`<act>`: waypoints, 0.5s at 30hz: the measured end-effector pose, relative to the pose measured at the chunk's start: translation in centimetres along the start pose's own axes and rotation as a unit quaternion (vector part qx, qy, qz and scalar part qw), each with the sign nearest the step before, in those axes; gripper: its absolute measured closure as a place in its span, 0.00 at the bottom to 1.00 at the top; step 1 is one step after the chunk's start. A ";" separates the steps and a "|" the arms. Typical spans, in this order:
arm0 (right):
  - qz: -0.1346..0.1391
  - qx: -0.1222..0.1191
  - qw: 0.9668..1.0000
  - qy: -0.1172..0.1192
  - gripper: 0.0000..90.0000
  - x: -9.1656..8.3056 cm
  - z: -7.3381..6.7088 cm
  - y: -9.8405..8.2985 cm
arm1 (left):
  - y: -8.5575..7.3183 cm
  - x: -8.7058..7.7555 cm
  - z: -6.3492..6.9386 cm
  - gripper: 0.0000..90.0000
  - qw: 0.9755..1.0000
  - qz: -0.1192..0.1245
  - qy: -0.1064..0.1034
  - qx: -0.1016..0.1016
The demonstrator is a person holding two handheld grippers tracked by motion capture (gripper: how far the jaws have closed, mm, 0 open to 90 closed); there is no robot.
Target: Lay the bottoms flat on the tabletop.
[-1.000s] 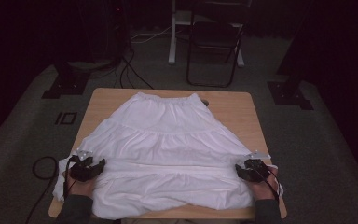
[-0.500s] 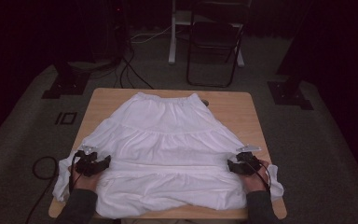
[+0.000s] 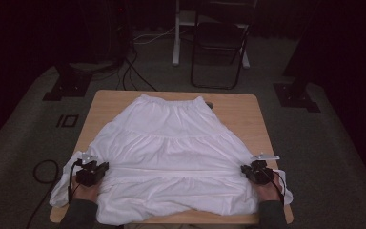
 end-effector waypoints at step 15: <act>-0.005 0.005 1.000 -0.020 0.95 -3.4 -0.6 -3.2 | -1.9 -2.4 1.7 0.98 1.000 -0.021 -0.004 0.010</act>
Point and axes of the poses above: each handheld gripper's, and its own axes: x roughly forward along the jaws, y roughly out of its top, z roughly to its right, the point moved 2 cm from there along x, roughly forward along the jaws, and after that the axes turned 5 degrees about z, right-handed, at the moved point
